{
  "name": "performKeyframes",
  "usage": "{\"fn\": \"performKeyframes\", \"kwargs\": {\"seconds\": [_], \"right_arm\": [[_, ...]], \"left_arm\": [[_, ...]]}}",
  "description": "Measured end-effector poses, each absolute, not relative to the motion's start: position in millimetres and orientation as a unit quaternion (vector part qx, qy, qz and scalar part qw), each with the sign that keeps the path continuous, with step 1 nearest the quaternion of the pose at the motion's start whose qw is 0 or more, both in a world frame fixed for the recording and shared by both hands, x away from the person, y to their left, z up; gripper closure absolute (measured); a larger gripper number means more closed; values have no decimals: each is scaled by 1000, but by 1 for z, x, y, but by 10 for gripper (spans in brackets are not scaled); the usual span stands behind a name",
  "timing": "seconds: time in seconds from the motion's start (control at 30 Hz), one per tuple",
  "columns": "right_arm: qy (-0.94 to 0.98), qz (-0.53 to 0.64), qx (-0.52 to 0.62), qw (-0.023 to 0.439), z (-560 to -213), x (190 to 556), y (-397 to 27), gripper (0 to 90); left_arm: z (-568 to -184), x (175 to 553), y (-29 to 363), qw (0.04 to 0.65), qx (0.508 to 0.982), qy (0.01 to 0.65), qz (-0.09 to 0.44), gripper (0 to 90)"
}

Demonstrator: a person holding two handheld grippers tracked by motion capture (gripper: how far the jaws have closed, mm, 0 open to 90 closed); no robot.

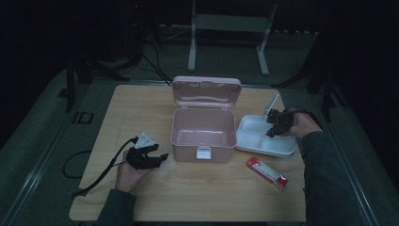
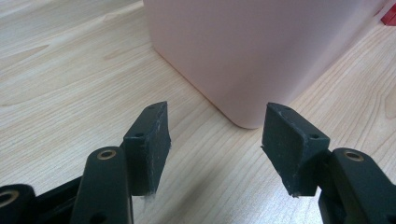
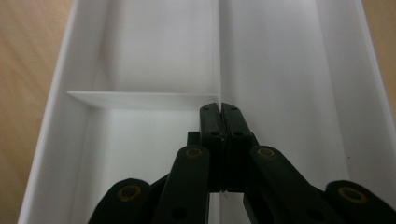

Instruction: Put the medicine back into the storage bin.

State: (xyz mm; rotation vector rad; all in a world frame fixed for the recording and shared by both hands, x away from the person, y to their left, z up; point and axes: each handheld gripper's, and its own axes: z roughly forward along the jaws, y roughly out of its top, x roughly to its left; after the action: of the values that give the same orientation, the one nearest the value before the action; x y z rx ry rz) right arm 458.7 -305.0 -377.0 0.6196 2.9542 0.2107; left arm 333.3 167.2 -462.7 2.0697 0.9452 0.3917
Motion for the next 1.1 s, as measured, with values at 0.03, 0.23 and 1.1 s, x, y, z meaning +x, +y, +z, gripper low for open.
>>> {"fn": "performKeyframes", "kwargs": {"seconds": [0.03, 0.23, 1.1], "right_arm": [[974, 67, 209, 55, -382, 461, -305, 896], [974, 51, 217, 46, -401, 466, -306, 895], [970, 1, 233, 65, -418, 471, -299, 671]], "left_arm": [[-463, 333, 167, 404, 820, 374, 155, 411], [-463, 334, 167, 403, 821, 374, 154, 410], [-461, 333, 169, 406, 819, 374, 158, 411]]}}
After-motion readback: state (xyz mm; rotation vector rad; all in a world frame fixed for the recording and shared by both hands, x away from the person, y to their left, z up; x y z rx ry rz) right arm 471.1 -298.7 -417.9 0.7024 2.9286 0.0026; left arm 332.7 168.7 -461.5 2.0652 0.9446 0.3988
